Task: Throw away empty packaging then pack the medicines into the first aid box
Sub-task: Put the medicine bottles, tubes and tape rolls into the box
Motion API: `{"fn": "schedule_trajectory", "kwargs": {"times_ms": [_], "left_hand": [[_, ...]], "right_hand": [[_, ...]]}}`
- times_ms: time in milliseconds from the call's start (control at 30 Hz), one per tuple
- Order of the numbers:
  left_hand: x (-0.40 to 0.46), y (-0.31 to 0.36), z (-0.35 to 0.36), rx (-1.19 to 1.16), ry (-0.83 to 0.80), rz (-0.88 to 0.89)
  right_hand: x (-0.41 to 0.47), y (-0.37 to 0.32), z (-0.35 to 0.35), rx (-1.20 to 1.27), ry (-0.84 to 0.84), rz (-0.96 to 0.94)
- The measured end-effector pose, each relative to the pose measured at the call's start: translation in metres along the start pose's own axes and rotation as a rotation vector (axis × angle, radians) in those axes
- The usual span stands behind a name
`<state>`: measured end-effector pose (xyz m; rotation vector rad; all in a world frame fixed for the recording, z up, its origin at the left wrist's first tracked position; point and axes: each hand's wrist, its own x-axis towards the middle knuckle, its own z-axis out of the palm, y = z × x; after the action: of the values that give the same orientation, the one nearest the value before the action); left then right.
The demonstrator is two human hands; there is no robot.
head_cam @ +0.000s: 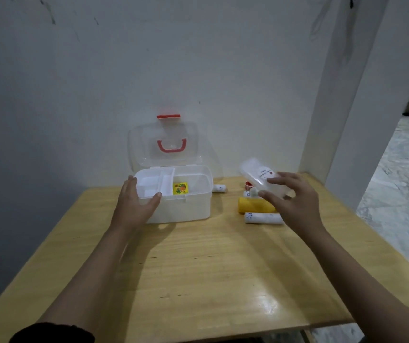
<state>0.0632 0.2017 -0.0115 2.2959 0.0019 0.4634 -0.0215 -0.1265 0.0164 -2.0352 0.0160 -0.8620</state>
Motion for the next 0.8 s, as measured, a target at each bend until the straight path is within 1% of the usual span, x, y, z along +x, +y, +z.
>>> {"fn": "schedule_trajectory", "kwargs": {"times_ms": [100,267,467,667,800], "left_hand": [[0.001,-0.001,0.0,-0.009,-0.011,-0.006],[0.002,-0.002,0.001,-0.028,-0.017,-0.022],[0.002,-0.002,0.0,-0.035,-0.009,-0.02],[0.002,0.002,0.001,0.001,-0.023,-0.046],[0.003,0.0,0.0,-0.012,-0.021,-0.051]], "right_hand": [[0.022,-0.026,0.025,-0.017,-0.106,-0.095],[0.057,-0.052,0.073,-0.096,-0.303,-0.143],[0.076,-0.057,0.127,-0.2,-0.537,-0.085],[0.087,-0.051,0.159,-0.174,-0.635,0.012],[0.092,-0.053,0.17,-0.288,-0.705,0.013]]}}
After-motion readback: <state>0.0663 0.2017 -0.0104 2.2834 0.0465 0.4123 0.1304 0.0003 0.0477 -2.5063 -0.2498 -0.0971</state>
